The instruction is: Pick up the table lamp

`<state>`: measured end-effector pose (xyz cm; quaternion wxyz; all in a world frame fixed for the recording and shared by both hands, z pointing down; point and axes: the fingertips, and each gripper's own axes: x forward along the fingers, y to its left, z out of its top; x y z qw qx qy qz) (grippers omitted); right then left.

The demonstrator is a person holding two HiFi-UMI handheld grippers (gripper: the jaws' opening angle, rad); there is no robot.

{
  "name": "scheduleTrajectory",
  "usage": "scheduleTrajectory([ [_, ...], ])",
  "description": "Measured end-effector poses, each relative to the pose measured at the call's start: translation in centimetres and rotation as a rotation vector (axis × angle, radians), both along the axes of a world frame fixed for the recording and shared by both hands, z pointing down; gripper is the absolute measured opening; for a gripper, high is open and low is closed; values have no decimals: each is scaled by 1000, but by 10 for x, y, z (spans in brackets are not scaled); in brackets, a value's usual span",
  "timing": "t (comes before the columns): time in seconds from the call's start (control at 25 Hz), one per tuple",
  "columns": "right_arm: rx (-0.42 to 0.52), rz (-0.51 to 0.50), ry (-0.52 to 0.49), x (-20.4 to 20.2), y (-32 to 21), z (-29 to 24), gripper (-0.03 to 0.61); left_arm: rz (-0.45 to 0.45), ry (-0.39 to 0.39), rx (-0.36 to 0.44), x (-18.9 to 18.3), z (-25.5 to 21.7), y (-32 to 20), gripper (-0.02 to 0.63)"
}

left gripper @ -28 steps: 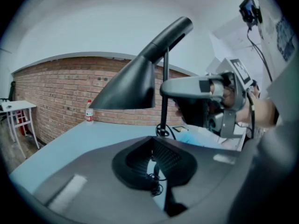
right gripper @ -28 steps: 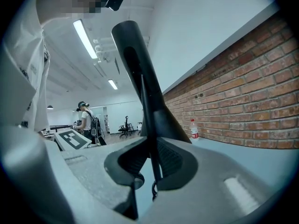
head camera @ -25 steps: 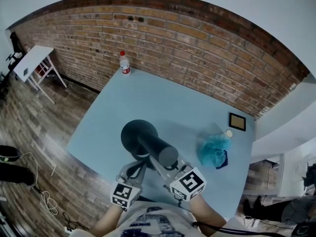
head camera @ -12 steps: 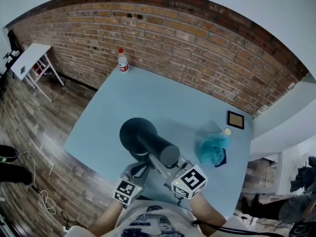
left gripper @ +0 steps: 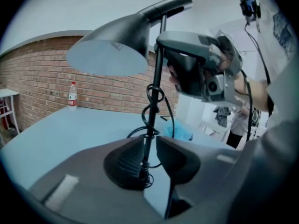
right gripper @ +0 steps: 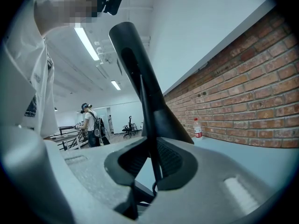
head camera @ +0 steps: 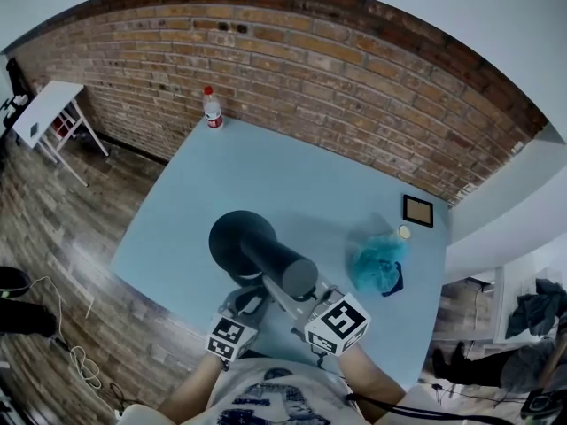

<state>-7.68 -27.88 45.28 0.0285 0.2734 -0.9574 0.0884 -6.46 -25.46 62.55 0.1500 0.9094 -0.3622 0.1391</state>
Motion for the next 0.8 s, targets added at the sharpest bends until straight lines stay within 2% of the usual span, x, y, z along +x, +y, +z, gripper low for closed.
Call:
scheduleTrajectory([
  [0.16,-5,0,-2,1,-1,0,52,-4,5,15,2,0,-7,48],
  [0.44,-11,-7,-13,1,-1,1,54,42,-33,-16,9,10,0,49],
  [0.8,-12,-16,-14,2,-1,1,54,30,-36,-2,17,14,-12,49],
])
